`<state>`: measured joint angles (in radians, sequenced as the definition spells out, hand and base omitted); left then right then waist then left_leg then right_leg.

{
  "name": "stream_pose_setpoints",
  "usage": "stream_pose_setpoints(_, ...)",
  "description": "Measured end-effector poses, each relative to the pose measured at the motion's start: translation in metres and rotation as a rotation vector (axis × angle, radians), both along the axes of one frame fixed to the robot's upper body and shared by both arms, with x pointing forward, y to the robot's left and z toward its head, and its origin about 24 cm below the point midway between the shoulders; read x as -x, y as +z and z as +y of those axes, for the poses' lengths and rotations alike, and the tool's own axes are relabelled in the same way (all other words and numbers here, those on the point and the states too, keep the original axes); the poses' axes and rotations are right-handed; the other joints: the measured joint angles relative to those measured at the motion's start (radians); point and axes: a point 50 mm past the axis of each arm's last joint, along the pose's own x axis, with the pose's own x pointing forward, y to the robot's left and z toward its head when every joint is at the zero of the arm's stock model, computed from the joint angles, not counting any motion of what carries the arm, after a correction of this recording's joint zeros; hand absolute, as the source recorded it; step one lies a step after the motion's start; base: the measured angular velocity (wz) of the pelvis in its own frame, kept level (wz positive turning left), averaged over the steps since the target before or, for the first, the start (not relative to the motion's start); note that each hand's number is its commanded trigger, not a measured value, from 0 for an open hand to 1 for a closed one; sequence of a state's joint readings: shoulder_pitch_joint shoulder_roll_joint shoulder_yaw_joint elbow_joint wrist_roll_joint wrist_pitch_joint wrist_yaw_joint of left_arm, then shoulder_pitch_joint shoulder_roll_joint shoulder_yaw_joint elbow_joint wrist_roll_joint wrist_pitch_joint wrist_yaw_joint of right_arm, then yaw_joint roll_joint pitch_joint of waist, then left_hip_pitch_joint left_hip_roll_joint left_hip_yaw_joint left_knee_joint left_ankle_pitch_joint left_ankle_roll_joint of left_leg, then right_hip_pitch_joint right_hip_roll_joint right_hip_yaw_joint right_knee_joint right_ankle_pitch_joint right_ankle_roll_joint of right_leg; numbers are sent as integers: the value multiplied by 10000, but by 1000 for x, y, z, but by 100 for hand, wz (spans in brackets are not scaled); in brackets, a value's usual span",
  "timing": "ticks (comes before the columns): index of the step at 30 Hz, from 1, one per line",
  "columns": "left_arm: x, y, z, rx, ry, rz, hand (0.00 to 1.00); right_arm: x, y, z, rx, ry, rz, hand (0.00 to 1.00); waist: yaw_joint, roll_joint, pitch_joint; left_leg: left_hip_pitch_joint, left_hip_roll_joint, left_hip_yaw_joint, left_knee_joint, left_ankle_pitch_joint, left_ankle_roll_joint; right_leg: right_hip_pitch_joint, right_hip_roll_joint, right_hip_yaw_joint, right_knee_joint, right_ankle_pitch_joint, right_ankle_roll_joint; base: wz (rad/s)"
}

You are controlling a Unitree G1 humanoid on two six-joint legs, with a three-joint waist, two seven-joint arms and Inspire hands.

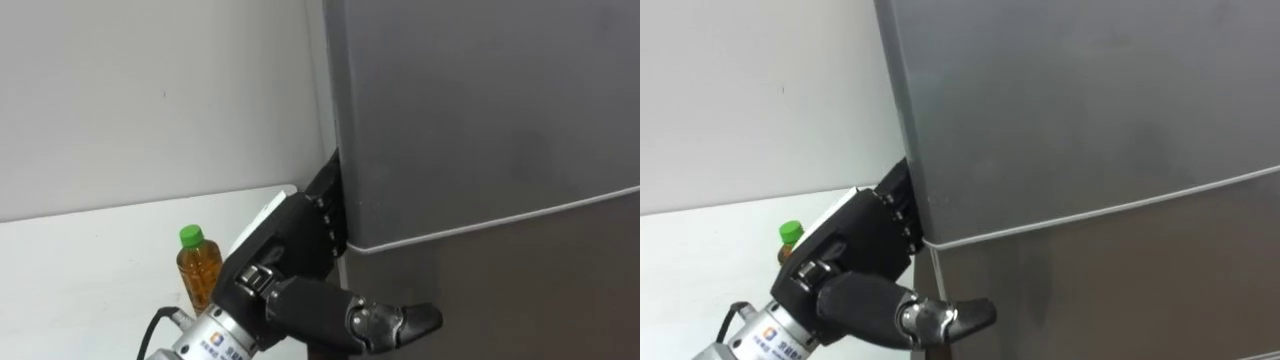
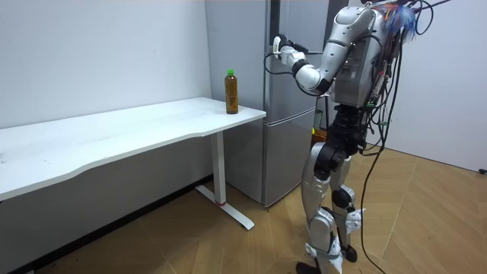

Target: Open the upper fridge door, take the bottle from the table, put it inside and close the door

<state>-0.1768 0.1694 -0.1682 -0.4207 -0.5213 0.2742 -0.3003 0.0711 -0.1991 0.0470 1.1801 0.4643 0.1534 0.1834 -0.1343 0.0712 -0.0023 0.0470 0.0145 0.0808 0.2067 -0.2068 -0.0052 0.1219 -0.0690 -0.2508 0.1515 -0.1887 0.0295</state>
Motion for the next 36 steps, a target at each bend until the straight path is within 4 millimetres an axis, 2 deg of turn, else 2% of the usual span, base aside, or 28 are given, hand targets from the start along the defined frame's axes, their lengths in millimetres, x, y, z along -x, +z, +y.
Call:
stream_pose_setpoints(6, 0, -2, 4, 32, 175, 112, 100, 0, 0, 0, -11, 15, 1, 0, 14, -83, 2, 2, -25, -7, 0, 30, 15, -22, -19, 18, -31, -15, 25, 0)
stream_pose_setpoints(7, 1, -2, 3, 42, 158, 77, 91, 0, 0, 1, -13, 33, 3, 0, 12, -104, -2, 1, -35, -7, -1, 31, 16, -20, -24, 18, -45, -20, 33, 0)
stream_pose_setpoints(8, 2, -1, 3, 30, 80, 29, 85, 0, 0, 1, -17, 50, 5, 0, 11, -116, 1, 1, -40, -7, -2, 31, 16, -18, -27, 19, -52, -22, 36, 0)
stream_pose_setpoints(9, 6, -2, 0, 191, -221, 117, 75, 0, 0, 1, -22, 76, 12, 0, 21, -145, 13, -5, -50, -8, -7, 31, 17, -15, -33, 20, -66, -24, 39, 0)
stream_pose_setpoints(15, 6, -1, -1, 473, -116, 215, 60, -1, 0, 2, -46, 76, -11, 0, -5, -192, 14, -20, -49, -14, -29, 32, 17, -2, -20, 12, -145, -23, 39, 0)
stream_pose_setpoints(30, 7, -1, -5, 739, -272, 335, 58, -1, 0, 2, -5, 114, -4, 0, -6, -219, 32, 9, -50, -16, -95, 31, 17, -5, -20, 34, -147, -22, 38, 0)
stream_pose_setpoints(36, 7, -1, -7, 822, -258, 380, 56, 1, -1, 1, 148, 152, -59, 0, -10, -157, 92, -29, -47, 7, -81, 31, 17, -1, -20, 37, -110, -21, 39, 0)
